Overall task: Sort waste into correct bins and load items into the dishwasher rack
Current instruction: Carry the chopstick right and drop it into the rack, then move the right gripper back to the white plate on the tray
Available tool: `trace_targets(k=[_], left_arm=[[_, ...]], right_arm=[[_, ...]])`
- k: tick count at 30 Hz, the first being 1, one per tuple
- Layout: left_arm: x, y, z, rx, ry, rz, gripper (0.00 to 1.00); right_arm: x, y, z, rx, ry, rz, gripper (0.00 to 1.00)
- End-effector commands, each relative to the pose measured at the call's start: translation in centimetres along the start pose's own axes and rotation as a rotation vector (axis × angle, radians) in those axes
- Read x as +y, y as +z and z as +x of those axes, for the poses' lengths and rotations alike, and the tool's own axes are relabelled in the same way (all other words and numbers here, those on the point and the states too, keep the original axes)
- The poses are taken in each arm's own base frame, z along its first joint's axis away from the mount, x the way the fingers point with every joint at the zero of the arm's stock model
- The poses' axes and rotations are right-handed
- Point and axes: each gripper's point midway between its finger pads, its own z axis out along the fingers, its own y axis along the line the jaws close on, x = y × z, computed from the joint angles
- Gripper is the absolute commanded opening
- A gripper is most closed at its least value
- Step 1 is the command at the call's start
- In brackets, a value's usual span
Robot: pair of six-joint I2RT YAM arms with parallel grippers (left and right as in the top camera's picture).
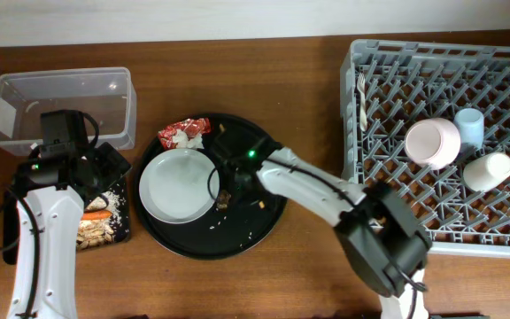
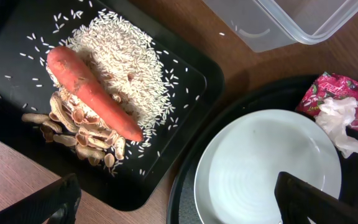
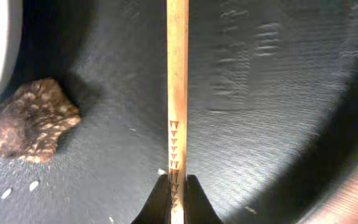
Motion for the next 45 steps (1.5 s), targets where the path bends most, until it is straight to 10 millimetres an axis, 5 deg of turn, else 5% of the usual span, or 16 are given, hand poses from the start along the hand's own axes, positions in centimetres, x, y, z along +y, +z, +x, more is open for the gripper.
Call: trace_targets(k=[1, 4, 8, 9, 13, 18, 26, 34, 39, 45], left_arm=[[-0.2, -0.9, -0.7, -0.029, -0.004, 0.018, 0.99], [-0.2, -0.9, -0.7, -0.029, -0.004, 0.018, 0.99], [-0.2, -0.9, -0.7, -0.029, -0.004, 0.018, 0.99], [-0.2, -0.9, -0.7, -0.029, -0.004, 0.017, 0.99], [-0.2, -0.9, -0.7, -0.029, -0.004, 0.018, 0.99], [-0.2, -0.9, -0.7, -0.029, -0.004, 0.018, 0.99], [-0.2, -0.9, -0.7, -0.029, -0.004, 0.018, 0.99], [-0.2, -0.9, -0.7, -0.029, -0.004, 0.018, 0.99], [-0.2, -0.9, -0.7, -0.029, -0.004, 0.018, 0.99], [-0.2, -0.9, -0.7, -0.029, -0.004, 0.018, 0.99]], right_arm=[[-1.8, -6.2, -2.6, -0.127, 0.082, -0.06, 0.04], [-5.0, -9.7, -3.1, -0.186, 0.154, -0.067, 0.04], [-12.4, -14.7, -3.1, -0.294, 0.269, -0.035, 0.04], [-15.6, -15.9, -2.7, -0.316, 0.338, -0.013, 0.04], [-20.7, -16.3, -1.7, -0.319, 0.387, -0.034, 0.04], [-26.0, -14.2, -0.3, -0.259, 0.447, -0.002, 0.04], [-27.3, -8.5, -0.3, -0.14, 0.457, -0.011, 0.04], [-27.4, -7.7, -0.6, -0.134, 0.453, -0.012, 0.04], [-27.2, -7.6, -0.5, -0.13, 0.454, -0.021, 0.42], [-26.0, -7.7, -0.4, -0.116, 0.464, -0.09, 0.51]])
